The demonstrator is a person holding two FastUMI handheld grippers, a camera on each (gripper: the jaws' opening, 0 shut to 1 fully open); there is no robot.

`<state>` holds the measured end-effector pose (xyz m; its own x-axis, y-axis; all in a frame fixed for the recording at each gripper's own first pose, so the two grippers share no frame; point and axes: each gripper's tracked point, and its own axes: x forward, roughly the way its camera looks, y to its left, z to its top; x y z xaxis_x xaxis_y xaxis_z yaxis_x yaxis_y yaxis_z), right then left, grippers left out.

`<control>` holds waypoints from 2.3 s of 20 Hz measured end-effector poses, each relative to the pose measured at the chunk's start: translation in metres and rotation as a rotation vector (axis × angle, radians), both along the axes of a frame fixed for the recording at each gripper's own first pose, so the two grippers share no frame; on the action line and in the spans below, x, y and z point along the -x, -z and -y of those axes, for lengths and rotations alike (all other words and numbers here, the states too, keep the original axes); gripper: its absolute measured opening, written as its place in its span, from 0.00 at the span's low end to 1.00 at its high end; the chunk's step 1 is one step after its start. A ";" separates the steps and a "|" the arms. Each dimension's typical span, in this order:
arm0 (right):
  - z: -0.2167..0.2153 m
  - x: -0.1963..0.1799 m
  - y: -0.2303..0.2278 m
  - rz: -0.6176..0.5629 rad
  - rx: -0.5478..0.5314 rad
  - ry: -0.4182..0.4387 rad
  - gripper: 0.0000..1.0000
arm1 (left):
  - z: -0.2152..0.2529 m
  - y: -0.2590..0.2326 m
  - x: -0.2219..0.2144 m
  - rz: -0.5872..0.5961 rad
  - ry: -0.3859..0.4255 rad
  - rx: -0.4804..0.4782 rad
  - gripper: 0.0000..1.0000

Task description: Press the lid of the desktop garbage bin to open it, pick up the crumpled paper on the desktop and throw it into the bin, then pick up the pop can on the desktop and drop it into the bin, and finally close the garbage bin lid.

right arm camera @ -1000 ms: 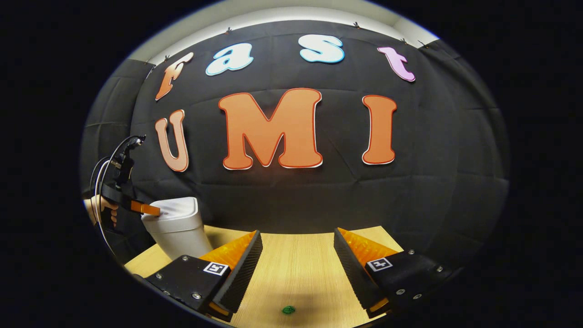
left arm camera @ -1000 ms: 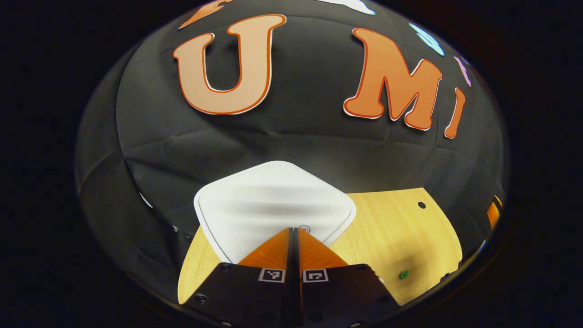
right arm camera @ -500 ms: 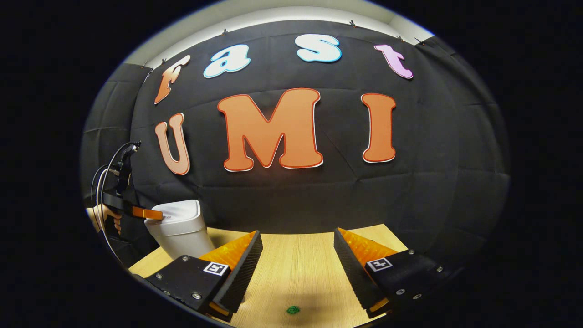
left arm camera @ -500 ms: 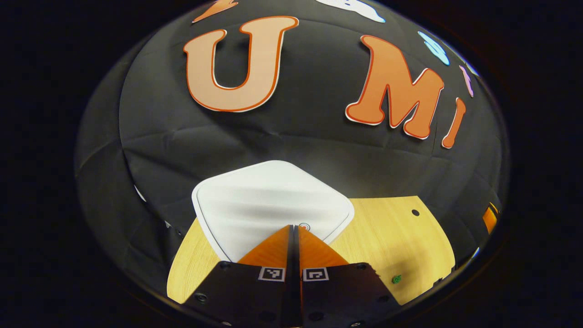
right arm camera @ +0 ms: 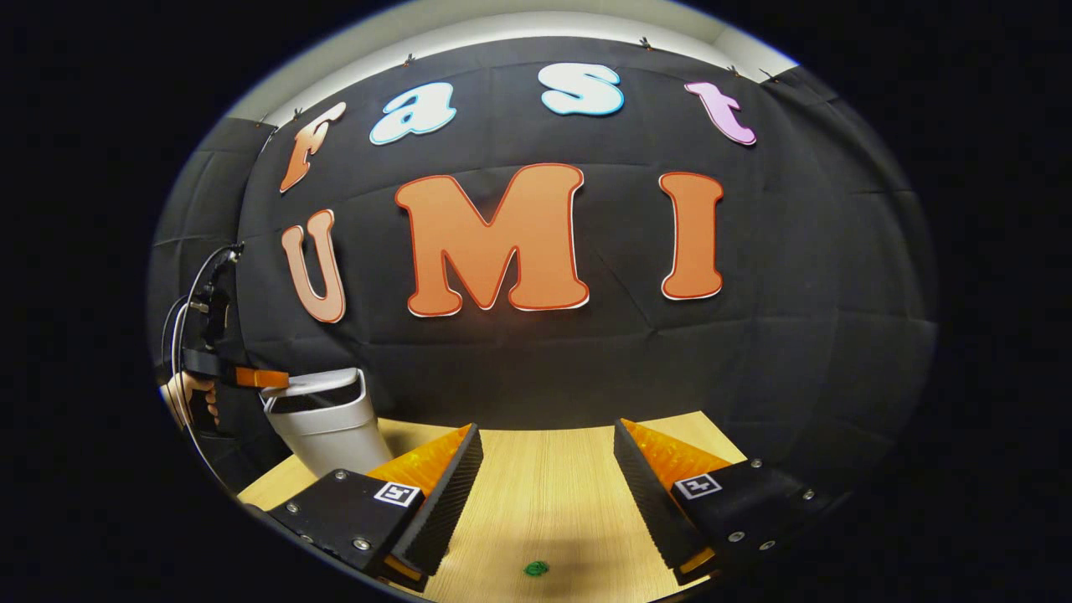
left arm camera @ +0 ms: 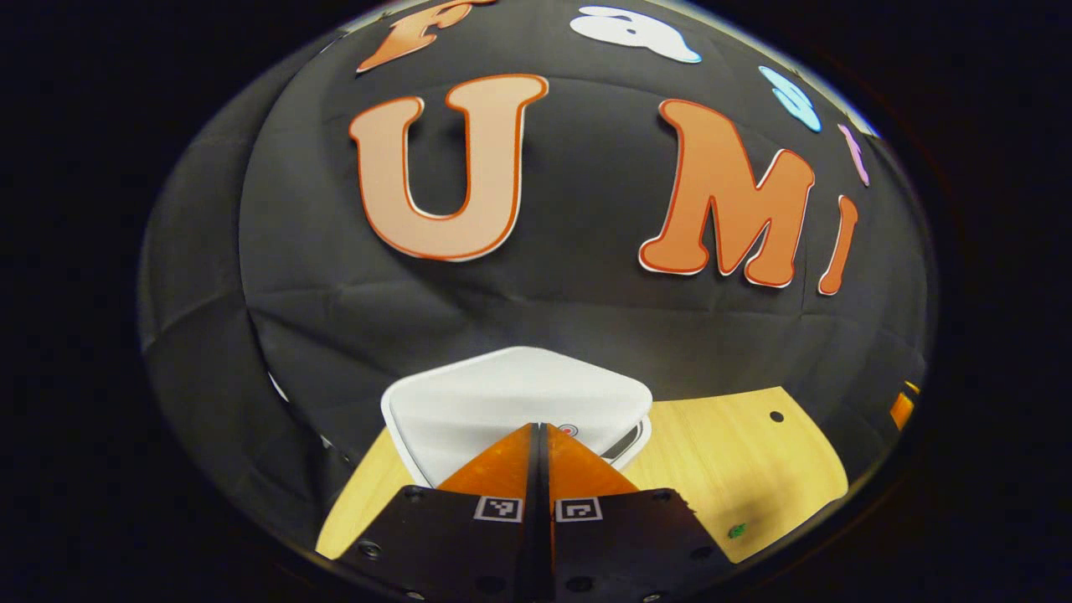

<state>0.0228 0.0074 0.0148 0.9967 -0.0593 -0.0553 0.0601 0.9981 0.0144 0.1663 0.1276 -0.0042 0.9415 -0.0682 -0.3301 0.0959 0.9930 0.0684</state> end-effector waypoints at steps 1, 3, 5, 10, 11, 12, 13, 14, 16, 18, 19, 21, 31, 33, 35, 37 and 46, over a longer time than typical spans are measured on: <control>0.000 0.000 -0.001 0.001 -0.001 -0.001 0.94 | 0.001 -0.007 0.001 0.019 0.003 -0.021 0.00; -0.001 0.001 -0.002 0.004 -0.004 -0.002 0.94 | 0.006 -0.020 0.002 0.052 -0.005 -0.020 0.00; -0.003 0.002 -0.004 0.006 -0.002 -0.001 0.94 | 0.006 -0.031 0.008 0.087 -0.014 -0.013 0.01; -0.001 0.004 -0.006 0.012 -0.002 0.003 0.94 | 0.024 -0.058 0.020 0.154 -0.001 0.040 0.04; -0.001 0.004 -0.006 0.013 -0.001 0.003 0.94 | 0.028 -0.060 0.025 0.159 0.000 0.052 0.04; -0.001 0.005 -0.007 0.014 -0.001 0.002 0.94 | 0.032 -0.064 0.031 0.169 0.004 0.058 0.05; -0.001 0.005 -0.007 0.015 -0.001 0.001 0.94 | 0.036 -0.069 0.036 0.184 0.003 0.062 0.06; 0.000 0.006 -0.007 0.015 -0.002 0.001 0.94 | 0.040 -0.074 0.041 0.200 0.003 0.073 0.06; 0.001 0.006 -0.006 0.014 -0.013 0.001 0.94 | 0.051 -0.085 0.053 0.240 0.012 0.114 0.16; 0.003 0.006 -0.005 0.013 -0.019 0.000 0.94 | 0.057 -0.091 0.065 0.272 0.010 0.125 0.29; 0.004 0.007 -0.005 0.015 -0.018 0.002 0.95 | 0.061 -0.091 0.070 0.283 0.018 0.124 0.34; 0.006 0.008 -0.003 0.015 -0.017 0.003 0.94 | 0.066 -0.093 0.078 0.302 0.023 0.121 0.75; -0.007 0.005 0.037 -0.074 -0.009 -0.092 0.94 | 0.086 -0.071 0.100 0.297 0.057 0.126 0.96; -0.002 0.005 0.058 -0.130 -0.005 -0.088 0.95 | 0.087 -0.065 0.101 0.290 0.067 0.117 0.96; -0.003 0.002 0.082 -0.188 0.006 -0.089 0.94 | 0.088 -0.056 0.103 0.280 0.078 0.120 0.95; -0.012 0.002 0.115 -0.280 0.030 -0.132 0.95 | 0.087 -0.045 0.101 0.260 0.083 0.124 0.95; -0.014 0.009 0.238 -0.622 0.050 -0.156 0.96 | 0.066 -0.001 0.097 0.173 0.086 0.103 0.96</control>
<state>0.0135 0.0216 -0.2232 0.7761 0.0666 -0.6271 -0.1039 0.9943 -0.0229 0.0697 0.0611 -0.0031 0.9728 -0.1755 -0.1512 0.1759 0.9843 -0.0106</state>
